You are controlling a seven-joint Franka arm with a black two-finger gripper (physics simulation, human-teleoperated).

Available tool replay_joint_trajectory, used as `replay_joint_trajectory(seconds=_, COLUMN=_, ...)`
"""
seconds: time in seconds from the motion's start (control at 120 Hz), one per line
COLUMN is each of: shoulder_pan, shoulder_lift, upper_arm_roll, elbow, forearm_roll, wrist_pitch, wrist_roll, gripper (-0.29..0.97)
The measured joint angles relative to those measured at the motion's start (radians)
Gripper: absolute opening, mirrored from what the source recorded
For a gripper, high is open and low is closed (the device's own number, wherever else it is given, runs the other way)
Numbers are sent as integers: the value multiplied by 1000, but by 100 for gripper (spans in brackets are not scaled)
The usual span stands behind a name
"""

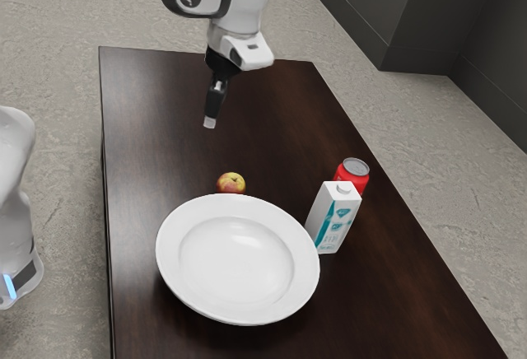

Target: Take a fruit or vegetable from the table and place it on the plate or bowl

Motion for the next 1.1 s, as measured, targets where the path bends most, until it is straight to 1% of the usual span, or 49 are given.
replay_joint_trajectory(seconds=0.067, shoulder_pan=-7, shoulder_lift=-8, upper_arm_roll=6, elbow=-37, forearm_roll=14, wrist_pitch=61, wrist_roll=-7, gripper=66)
replay_joint_trajectory(seconds=0.2, shoulder_pan=-22, shoulder_lift=2, upper_arm_roll=63, elbow=-50, forearm_roll=48, wrist_pitch=142, wrist_roll=-18, gripper=66)
replay_joint_trajectory(seconds=0.258, shoulder_pan=-49, shoulder_lift=31, upper_arm_roll=95, elbow=-56, forearm_roll=54, wrist_pitch=165, wrist_roll=-22, gripper=66)
replay_joint_trajectory(seconds=0.333, shoulder_pan=-64, shoulder_lift=67, upper_arm_roll=109, elbow=-59, forearm_roll=57, wrist_pitch=185, wrist_roll=-27, gripper=66)
replay_joint_trajectory(seconds=0.467, shoulder_pan=-93, shoulder_lift=80, upper_arm_roll=136, elbow=-74, forearm_roll=56, wrist_pitch=203, wrist_roll=-33, gripper=66)
replay_joint_trajectory(seconds=0.525, shoulder_pan=-142, shoulder_lift=88, upper_arm_roll=184, elbow=-75, forearm_roll=57, wrist_pitch=208, wrist_roll=-36, gripper=66)
replay_joint_trajectory(seconds=0.583, shoulder_pan=-183, shoulder_lift=102, upper_arm_roll=215, elbow=-78, forearm_roll=60, wrist_pitch=212, wrist_roll=-38, gripper=66)
replay_joint_trajectory(seconds=0.717, shoulder_pan=-210, shoulder_lift=127, upper_arm_roll=248, elbow=-100, forearm_roll=59, wrist_pitch=228, wrist_roll=-43, gripper=66)
replay_joint_trajectory(seconds=0.8, shoulder_pan=-255, shoulder_lift=132, upper_arm_roll=281, elbow=-114, forearm_roll=58, wrist_pitch=264, wrist_roll=-46, gripper=66)
replay_joint_trajectory(seconds=0.9, shoulder_pan=-271, shoulder_lift=137, upper_arm_roll=299, elbow=-139, forearm_roll=57, wrist_pitch=318, wrist_roll=-48, gripper=66)
replay_joint_trajectory(seconds=1.1, shoulder_pan=-295, shoulder_lift=157, upper_arm_roll=304, elbow=-163, forearm_roll=47, wrist_pitch=391, wrist_roll=-53, gripper=66)
